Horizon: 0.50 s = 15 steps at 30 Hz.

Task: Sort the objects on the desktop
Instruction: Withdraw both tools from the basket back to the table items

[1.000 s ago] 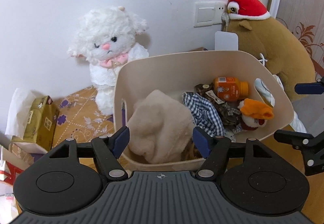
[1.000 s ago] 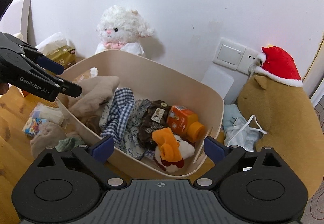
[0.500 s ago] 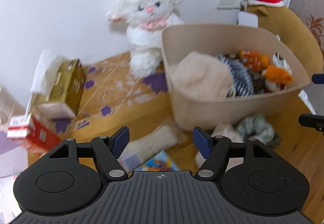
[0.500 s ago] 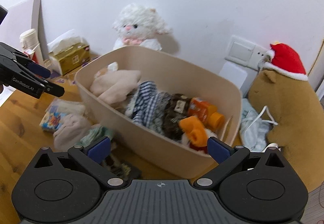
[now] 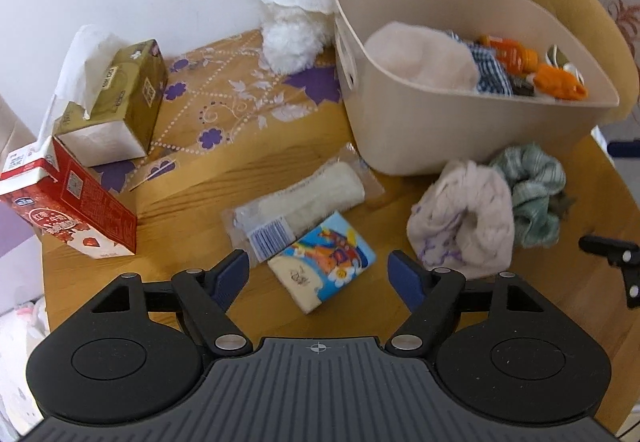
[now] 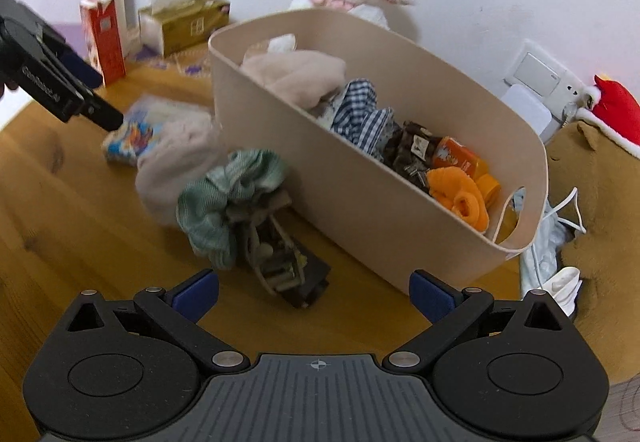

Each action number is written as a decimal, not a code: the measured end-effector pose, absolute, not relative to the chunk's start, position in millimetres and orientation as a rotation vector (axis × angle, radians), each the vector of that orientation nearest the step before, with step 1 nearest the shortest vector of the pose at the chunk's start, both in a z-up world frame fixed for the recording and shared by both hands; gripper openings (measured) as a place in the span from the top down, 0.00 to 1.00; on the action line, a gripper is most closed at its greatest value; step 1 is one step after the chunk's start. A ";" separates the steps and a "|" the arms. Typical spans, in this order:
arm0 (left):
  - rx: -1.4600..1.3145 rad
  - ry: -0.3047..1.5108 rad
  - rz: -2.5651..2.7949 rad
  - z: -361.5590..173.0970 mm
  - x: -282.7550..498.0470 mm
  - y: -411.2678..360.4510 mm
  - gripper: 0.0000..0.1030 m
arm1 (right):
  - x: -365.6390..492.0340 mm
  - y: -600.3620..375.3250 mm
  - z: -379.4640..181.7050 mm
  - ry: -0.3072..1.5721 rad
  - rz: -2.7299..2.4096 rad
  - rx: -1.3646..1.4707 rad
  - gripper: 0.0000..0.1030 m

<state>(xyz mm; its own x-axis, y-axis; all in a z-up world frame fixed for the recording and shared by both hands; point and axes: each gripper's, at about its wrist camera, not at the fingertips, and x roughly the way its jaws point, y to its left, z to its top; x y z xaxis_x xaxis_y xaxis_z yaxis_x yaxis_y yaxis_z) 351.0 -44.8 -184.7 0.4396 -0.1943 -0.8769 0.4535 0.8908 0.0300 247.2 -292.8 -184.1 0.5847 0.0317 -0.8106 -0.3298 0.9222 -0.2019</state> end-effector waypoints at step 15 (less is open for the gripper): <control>0.407 1.068 -0.406 -213.2 356.9 -58.9 0.25 | 260.2 -280.4 -207.5 0.940 0.252 -0.442 0.00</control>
<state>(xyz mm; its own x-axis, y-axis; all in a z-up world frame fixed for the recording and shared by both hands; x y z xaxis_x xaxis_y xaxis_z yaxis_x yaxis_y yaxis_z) 356.9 -58.9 -213.2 0.4232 -0.1214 -0.8979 0.5051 0.8543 0.1226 260.2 -280.4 -207.5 0.5698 0.0183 -0.8216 -0.3957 0.8824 -0.2547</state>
